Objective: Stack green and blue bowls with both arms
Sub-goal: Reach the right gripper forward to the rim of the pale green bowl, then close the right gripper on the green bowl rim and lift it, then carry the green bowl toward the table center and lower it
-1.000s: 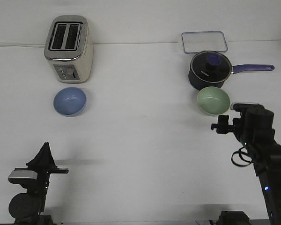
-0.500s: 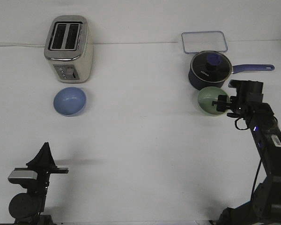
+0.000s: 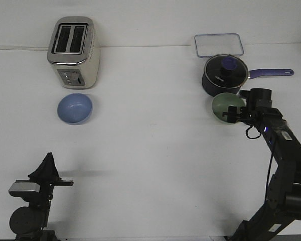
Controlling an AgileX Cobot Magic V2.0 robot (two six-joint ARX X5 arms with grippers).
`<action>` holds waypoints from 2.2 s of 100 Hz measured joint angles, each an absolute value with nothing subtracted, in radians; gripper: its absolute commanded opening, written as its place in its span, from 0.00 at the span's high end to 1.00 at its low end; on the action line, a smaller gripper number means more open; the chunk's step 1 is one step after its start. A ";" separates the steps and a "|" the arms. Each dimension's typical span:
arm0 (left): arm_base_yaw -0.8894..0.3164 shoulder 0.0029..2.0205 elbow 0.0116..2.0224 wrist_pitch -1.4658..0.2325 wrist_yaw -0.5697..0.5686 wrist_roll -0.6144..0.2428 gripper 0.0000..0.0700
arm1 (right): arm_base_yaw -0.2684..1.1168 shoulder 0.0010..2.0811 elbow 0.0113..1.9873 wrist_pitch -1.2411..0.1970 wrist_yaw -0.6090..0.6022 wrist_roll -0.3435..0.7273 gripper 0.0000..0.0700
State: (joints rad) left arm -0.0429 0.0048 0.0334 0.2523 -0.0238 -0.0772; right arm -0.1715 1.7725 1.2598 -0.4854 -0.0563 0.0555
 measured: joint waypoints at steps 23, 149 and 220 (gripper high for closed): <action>-0.043 0.005 0.033 0.252 -0.024 -0.077 0.98 | -0.179 1.774 1.261 -0.479 -0.068 0.059 0.95; -0.043 0.005 0.033 0.252 -0.024 -0.077 0.98 | 0.480 1.486 1.105 -0.529 -0.269 0.217 0.99; -0.043 0.005 0.033 0.252 -0.024 -0.078 0.98 | 0.532 1.557 0.975 -0.414 -0.258 0.294 0.98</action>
